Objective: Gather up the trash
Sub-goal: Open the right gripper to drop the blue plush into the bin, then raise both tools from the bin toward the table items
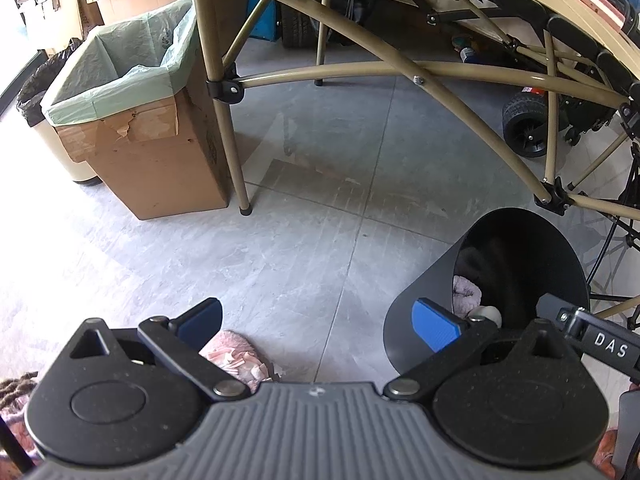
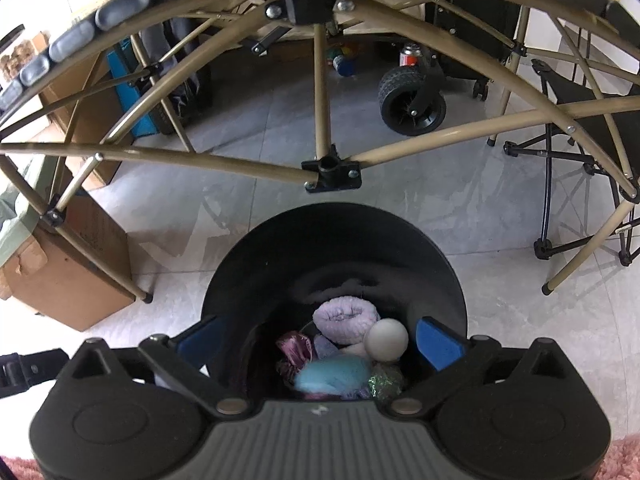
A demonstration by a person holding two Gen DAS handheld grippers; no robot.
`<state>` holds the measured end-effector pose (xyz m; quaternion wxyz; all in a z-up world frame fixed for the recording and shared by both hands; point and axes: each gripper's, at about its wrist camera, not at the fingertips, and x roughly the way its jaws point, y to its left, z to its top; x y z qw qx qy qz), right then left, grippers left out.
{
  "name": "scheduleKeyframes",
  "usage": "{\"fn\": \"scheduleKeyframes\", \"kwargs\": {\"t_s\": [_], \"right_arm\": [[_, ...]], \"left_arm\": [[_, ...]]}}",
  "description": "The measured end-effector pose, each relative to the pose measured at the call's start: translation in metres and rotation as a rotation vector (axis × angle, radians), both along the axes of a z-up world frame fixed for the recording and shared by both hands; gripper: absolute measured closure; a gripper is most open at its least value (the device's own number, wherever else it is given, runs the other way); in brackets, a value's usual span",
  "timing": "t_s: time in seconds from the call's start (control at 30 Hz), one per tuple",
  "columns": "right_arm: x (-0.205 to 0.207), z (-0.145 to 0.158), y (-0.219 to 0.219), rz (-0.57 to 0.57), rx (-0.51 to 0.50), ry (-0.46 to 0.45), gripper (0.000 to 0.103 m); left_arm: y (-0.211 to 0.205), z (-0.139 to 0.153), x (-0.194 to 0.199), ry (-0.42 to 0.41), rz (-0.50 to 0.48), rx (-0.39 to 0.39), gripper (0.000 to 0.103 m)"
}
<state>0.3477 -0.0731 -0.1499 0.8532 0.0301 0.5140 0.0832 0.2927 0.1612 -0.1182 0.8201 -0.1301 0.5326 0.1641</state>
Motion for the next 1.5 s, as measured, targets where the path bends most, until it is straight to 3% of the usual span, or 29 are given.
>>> {"fn": "scheduleKeyframes", "kwargs": {"t_s": [0.63,0.87,1.17,1.5], "right_arm": [[-0.004,0.001,-0.003,0.023,0.015,0.007,0.000],[-0.008,0.009,-0.014,0.013,0.032,-0.027,0.000],[-0.021,0.032,-0.034,0.012,0.081,-0.123,0.000],[-0.043,0.078,-0.063,0.012,0.127,-0.321,0.000]], "left_arm": [[-0.006,0.002,0.001,-0.009,-0.018,0.013,0.000],[-0.018,0.011,0.000,-0.063,-0.044,0.061,0.000],[-0.032,0.031,-0.008,-0.190,-0.074,0.091,0.000],[-0.064,0.079,-0.026,-0.432,-0.118,0.153,0.000]]}}
